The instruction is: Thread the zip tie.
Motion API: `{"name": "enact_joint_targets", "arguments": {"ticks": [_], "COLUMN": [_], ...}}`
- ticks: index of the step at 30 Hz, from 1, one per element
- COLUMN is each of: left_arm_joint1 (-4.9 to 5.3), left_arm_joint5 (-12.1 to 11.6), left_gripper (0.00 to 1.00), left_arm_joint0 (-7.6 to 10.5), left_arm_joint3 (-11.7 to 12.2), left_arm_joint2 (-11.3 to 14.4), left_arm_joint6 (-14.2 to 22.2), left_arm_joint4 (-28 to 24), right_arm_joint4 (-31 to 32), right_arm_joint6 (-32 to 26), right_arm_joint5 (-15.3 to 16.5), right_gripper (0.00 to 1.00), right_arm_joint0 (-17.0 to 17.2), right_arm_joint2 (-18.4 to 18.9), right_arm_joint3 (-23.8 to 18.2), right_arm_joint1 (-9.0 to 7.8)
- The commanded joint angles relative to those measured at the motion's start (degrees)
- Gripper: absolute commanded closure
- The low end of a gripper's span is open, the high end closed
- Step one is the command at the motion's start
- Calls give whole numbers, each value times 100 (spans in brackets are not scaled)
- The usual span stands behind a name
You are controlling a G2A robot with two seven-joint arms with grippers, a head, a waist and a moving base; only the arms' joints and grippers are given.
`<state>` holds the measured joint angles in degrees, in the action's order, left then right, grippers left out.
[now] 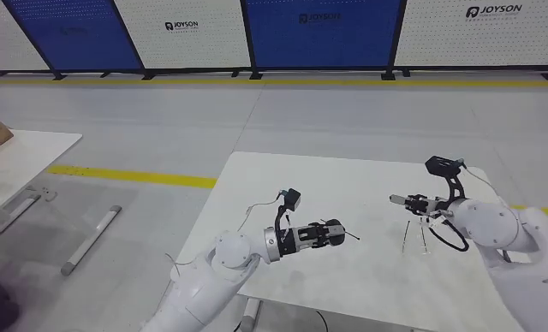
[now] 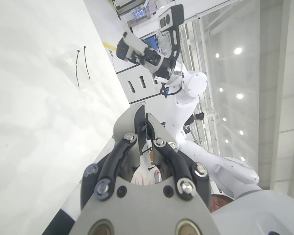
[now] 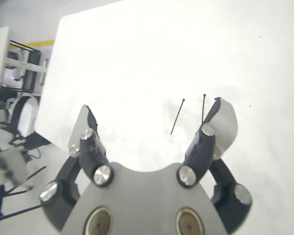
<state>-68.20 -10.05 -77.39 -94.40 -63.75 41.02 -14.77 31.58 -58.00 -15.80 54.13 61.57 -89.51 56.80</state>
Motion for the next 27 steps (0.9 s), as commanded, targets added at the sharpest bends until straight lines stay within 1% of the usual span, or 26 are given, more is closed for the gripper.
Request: {"name": "enact_joint_targets", "arguments": {"ticks": [1, 13, 15, 18, 19, 20, 24, 26, 27], "left_arm_joint1": [0, 0, 0, 0, 0, 0, 0, 0, 0], "left_arm_joint5": [0, 0, 0, 0, 0, 0, 0, 0, 0], "left_gripper": [100, 100, 100, 100, 100, 100, 100, 100, 100], "left_arm_joint0": [0, 0, 0, 0, 0, 0, 0, 0, 0], "left_arm_joint3": [0, 0, 0, 0, 0, 0, 0, 0, 0], "left_arm_joint2": [0, 0, 0, 0, 0, 0, 0, 0, 0], "left_arm_joint6": [0, 0, 0, 0, 0, 0, 0, 0, 0], "left_arm_joint4": [0, 0, 0, 0, 0, 0, 0, 0, 0], "right_arm_joint4": [-118, -118, -162, -136, -27, 108, 263, 479, 655], "right_arm_joint6": [102, 102, 208, -143, -363, -518, -1007, -1210, -1293], "right_arm_joint5": [92, 92, 196, 489, 593, 630, 641, 592, 626], "right_gripper": [0, 0, 0, 0, 0, 0, 0, 0, 0], "right_arm_joint0": [-121, -121, -70, -189, -264, -327, -534, -609, -634], "right_arm_joint2": [-117, -117, -109, -195, -261, -326, -524, -645, -724], "right_arm_joint3": [177, 177, 301, 495, 563, 601, 725, 740, 702], "right_arm_joint1": [46, 46, 53, 61, 61, 62, 100, 113, 116]}}
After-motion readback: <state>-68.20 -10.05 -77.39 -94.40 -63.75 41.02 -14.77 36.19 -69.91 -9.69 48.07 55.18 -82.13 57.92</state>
